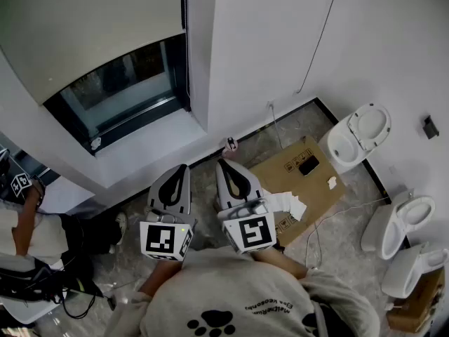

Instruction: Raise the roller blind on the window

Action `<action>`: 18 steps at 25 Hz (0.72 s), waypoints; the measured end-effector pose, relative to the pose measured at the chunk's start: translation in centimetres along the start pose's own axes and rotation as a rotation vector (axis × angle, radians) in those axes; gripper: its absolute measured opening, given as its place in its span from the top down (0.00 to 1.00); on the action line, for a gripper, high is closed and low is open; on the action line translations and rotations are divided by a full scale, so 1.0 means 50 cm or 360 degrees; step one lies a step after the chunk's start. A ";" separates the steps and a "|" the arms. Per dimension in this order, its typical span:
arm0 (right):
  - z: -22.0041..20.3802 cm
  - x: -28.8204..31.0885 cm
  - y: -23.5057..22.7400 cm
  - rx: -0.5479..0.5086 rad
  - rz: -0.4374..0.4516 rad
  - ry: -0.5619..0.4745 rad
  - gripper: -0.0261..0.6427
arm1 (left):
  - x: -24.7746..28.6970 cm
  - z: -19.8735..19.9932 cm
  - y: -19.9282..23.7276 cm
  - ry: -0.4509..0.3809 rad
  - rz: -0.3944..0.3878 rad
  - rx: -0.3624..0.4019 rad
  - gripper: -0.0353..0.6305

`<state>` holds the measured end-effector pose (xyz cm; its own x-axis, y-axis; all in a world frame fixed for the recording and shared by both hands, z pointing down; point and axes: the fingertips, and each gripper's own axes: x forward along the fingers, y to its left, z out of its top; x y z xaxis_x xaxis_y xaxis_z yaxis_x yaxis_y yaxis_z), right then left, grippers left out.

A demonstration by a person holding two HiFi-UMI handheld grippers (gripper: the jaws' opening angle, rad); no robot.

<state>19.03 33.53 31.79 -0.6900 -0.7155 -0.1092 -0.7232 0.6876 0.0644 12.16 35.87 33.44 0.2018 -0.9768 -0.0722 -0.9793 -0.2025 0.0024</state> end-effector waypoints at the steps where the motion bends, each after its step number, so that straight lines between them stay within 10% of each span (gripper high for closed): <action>1: -0.004 0.000 -0.007 0.0004 -0.0008 0.0011 0.95 | 0.004 -0.002 -0.004 -0.0001 0.0000 -0.0002 0.94; 18: -0.046 0.085 -0.070 0.0043 -0.0074 0.0002 0.95 | 0.107 -0.028 0.054 -0.0008 -0.0031 -0.0041 0.94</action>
<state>18.57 27.81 33.39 -0.6555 -0.7471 -0.1102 -0.7537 0.6564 0.0326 10.63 29.98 34.47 0.2206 -0.9723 -0.0777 -0.9744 -0.2232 0.0266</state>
